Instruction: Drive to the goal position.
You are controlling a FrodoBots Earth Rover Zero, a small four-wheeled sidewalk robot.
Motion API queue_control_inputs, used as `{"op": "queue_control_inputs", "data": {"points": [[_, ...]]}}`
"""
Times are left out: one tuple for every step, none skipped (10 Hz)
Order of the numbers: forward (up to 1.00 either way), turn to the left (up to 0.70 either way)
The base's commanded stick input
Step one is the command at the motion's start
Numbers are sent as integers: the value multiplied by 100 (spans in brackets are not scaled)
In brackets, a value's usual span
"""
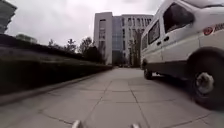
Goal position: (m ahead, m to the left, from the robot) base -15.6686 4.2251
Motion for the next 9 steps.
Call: {"op": "queue_control_inputs", "data": {"points": [[85,0],[85,0],[85,0],[85,0],[85,0],[85,0],[85,0],[85,0],[85,0]]}}
